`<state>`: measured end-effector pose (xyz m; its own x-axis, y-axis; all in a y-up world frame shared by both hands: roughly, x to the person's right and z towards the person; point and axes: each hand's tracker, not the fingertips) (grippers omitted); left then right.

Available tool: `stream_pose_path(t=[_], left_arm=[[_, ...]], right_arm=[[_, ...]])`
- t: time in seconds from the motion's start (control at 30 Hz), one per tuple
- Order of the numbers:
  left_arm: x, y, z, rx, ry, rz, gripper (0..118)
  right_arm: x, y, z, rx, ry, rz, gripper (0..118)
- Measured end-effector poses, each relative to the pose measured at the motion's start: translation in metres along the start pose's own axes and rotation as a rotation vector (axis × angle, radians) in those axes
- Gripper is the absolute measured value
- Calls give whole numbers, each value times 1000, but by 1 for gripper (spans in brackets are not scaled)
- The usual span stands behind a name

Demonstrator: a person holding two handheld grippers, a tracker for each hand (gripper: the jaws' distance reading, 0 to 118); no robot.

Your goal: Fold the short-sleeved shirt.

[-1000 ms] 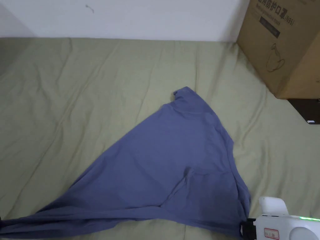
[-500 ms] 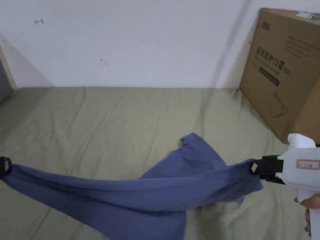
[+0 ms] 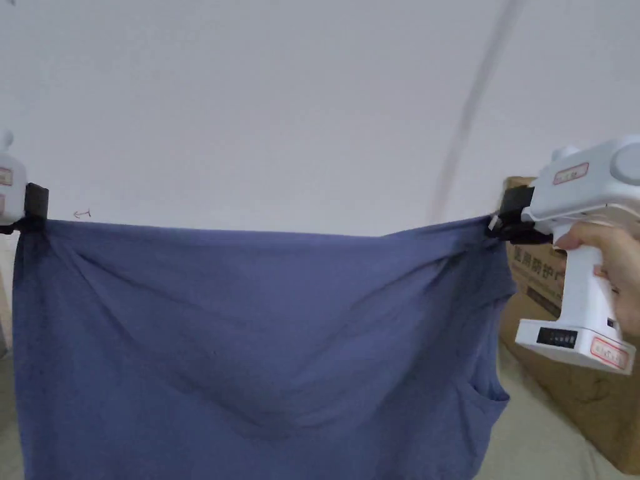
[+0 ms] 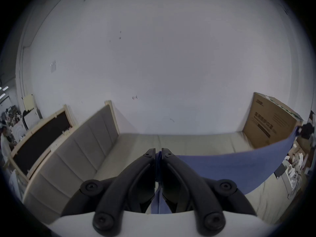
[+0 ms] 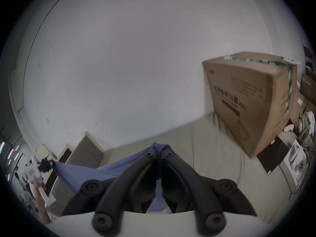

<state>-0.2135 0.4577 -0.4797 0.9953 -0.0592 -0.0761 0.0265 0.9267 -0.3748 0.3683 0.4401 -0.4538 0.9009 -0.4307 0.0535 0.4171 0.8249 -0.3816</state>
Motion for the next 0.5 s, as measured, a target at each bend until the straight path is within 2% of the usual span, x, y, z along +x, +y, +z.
stream_pose_path(t=[0.07, 0.17, 0.23, 0.3, 0.33, 0.4, 0.43, 0.5], left_arm=[[-2, 20, -15, 3, 3, 47, 5], [6, 44, -35, 43, 109, -16, 5], [9, 61, -43, 71, 130, 109, 5], [9, 77, -52, 102, 147, 114, 5], [13, 87, -58, 74, 188, 59, 5], [22, 99, -56, 157, 206, 25, 5], [24, 107, -55, 157, 210, -36, 5], [30, 114, -50, 236, 223, -37, 5]], right_arm=[[-21, 27, -17, 13, -23, 0, 4], [-45, 63, -34, 45, 12, 24, 4], [-59, 86, -41, 85, 23, 30, 4], [-72, 108, -41, 118, 9, 27, 4], [-77, 120, -40, 117, 14, 39, 4], [-86, 135, -36, 161, -4, 63, 4], [-90, 142, -32, 179, -12, 97, 4], [-83, 162, -34, 204, -26, 138, 4]])
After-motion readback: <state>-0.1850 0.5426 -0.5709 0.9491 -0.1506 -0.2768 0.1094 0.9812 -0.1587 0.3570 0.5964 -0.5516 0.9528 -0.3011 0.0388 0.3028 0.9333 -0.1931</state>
